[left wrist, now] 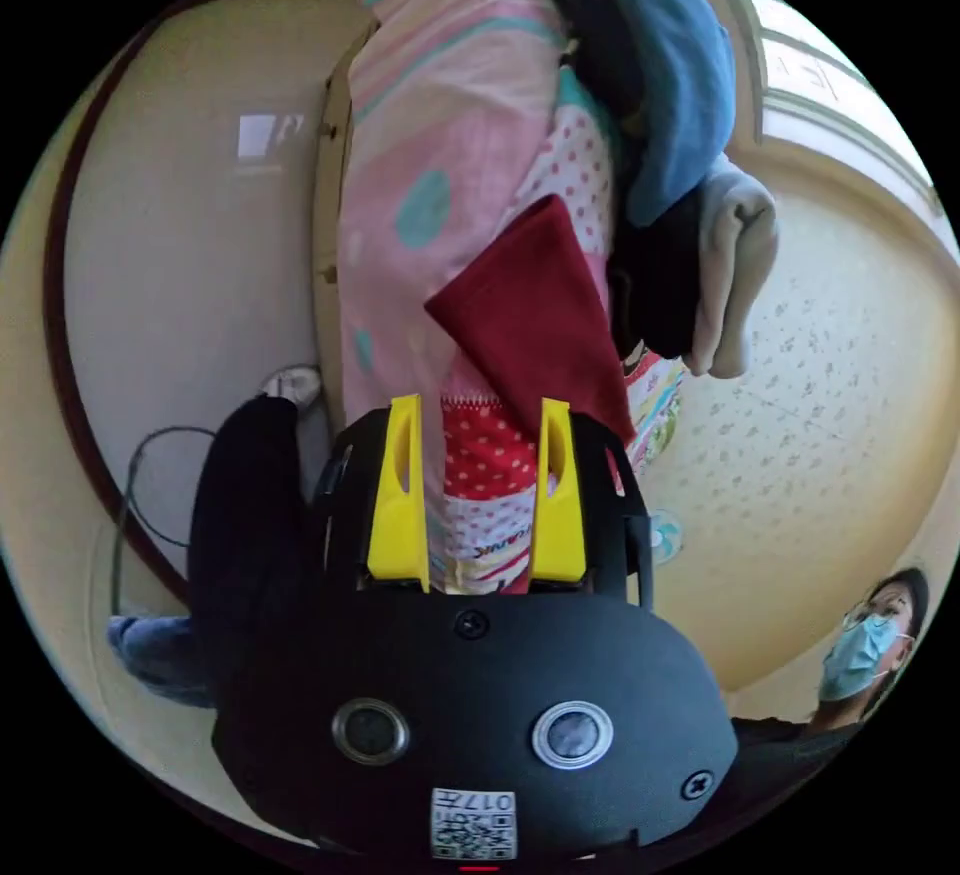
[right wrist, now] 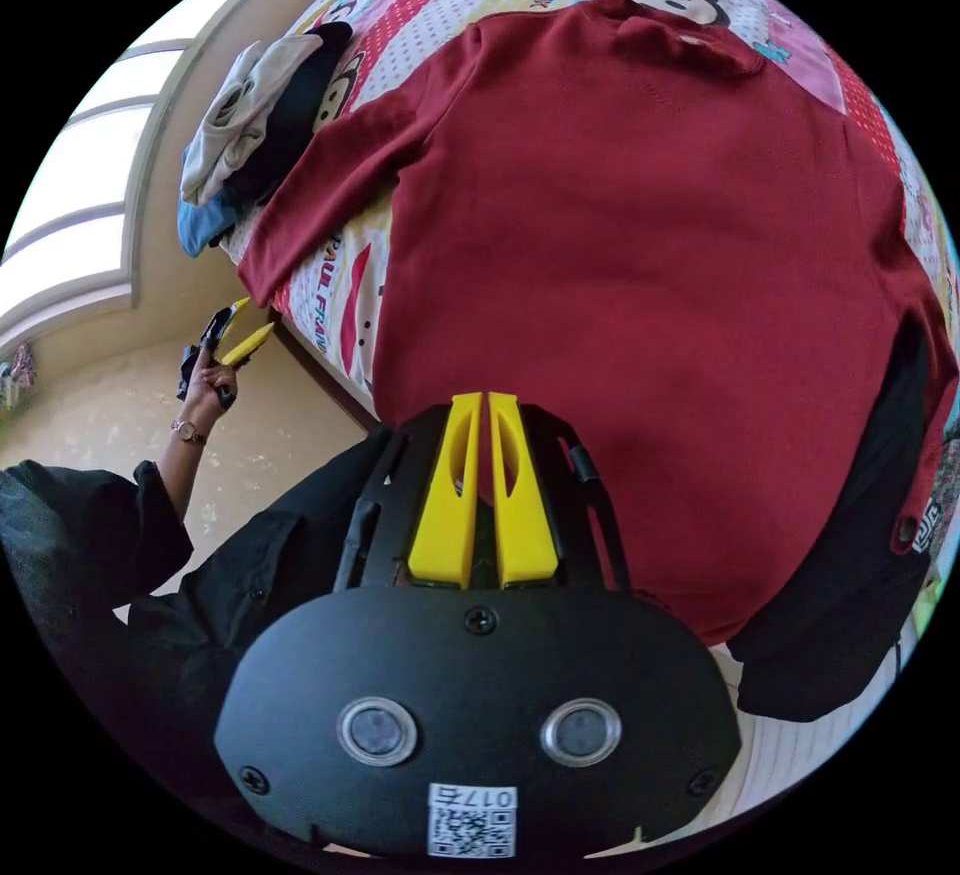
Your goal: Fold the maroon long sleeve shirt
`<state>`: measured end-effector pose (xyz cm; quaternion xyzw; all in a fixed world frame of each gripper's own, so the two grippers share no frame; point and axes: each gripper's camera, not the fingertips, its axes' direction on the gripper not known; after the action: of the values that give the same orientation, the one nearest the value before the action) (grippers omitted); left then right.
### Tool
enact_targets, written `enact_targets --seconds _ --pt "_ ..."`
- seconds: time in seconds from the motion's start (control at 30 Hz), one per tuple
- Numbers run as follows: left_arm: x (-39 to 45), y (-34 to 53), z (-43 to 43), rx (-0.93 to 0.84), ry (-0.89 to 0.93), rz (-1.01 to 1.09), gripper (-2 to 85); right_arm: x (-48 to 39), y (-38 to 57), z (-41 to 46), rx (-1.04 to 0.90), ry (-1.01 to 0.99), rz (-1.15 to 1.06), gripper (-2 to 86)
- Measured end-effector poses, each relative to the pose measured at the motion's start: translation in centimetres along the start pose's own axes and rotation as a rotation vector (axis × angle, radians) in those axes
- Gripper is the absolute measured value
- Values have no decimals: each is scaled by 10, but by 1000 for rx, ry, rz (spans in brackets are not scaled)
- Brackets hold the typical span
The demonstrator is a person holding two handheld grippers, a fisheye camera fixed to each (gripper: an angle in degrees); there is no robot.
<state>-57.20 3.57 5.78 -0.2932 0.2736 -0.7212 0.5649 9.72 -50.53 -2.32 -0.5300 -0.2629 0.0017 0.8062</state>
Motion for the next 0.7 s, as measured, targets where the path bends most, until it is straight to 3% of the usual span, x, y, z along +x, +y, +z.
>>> enact_targets --seconds 0.2,0.27,0.4,0.47,0.53,0.7 --pt "-68 -22 -5 189 314 -150 96 -6 1 -14 7 92 -26 15" --pt "-56 -17 -26 216 261 -129 54 -3 0 -30 79 152 -50 12" --pt "30 17 -80 225 200 212 37 7 -10 -47 294 343 -43 8" --pt "80 48 -88 245 230 403 36 30 -30 -24 371 490 66 7" --pt "153 97 -71 221 257 663 35 60 -55 21 223 465 130 6" --pt "277 224 61 12 315 1069 36 74 -32 28 415 305 308 6"
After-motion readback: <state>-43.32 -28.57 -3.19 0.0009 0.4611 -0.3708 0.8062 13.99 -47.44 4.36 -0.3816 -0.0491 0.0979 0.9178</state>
